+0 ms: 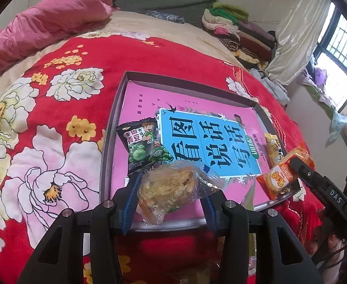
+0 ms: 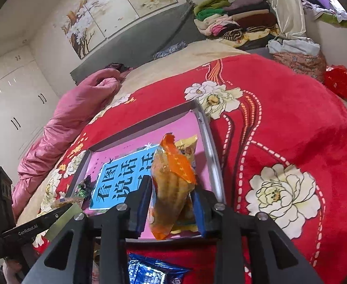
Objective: Organize snacks
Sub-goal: 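Lower orange-topped bag into tray with right tool while left tool holds bread bag above, then open both tools to release the bread bag and orange-topped bag into the tray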
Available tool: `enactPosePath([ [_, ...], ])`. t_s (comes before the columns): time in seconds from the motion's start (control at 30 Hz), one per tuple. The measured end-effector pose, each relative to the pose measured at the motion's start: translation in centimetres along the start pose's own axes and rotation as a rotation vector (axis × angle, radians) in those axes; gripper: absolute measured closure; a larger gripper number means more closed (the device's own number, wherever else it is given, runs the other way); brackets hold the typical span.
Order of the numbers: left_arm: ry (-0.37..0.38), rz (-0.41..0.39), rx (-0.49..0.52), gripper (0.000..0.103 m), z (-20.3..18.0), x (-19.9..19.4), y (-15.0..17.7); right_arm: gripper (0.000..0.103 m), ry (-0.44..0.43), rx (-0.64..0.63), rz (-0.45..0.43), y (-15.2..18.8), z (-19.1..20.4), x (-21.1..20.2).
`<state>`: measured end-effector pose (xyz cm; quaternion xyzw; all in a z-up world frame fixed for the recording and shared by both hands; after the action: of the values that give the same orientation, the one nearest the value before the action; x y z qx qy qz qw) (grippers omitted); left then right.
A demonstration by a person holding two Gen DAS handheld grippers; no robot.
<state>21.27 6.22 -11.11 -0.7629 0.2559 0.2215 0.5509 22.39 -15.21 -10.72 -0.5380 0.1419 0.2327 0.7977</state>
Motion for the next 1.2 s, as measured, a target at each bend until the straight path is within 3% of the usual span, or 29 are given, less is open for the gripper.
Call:
enactPosePath([
  [0.2, -0.004, -0.003, -0.006, 0.053, 0.2, -0.1, -0.1, 0.069, 0.028, 0.009, -0.042, -0.8, -0.9, -0.8],
  [0.7, 0.004, 0.009, 0.008, 0.053, -0.1, -0.1, -0.1, 0.069, 0.001, -0.006, 0.003, 0.1, 0.0, -0.3],
  [1.2, 0.02, 0.028, -0.004, 0.04, -0.2, -0.2, 0.0, 0.069, -0.016, -0.054, -0.002, 0.1, 1.2, -0.8],
])
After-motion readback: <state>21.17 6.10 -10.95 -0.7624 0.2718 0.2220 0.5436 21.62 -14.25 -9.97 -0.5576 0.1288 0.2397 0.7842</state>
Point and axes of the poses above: each gripper's, at about its wrist camera, not at the fingertips, and x roughly the way its jaws point, z to its left, y to its underside, the point moved 8 cm from there along x, roughly the way its jaws point, and after that the axes turned 12 degrees about -z, right-handed, at the moved point
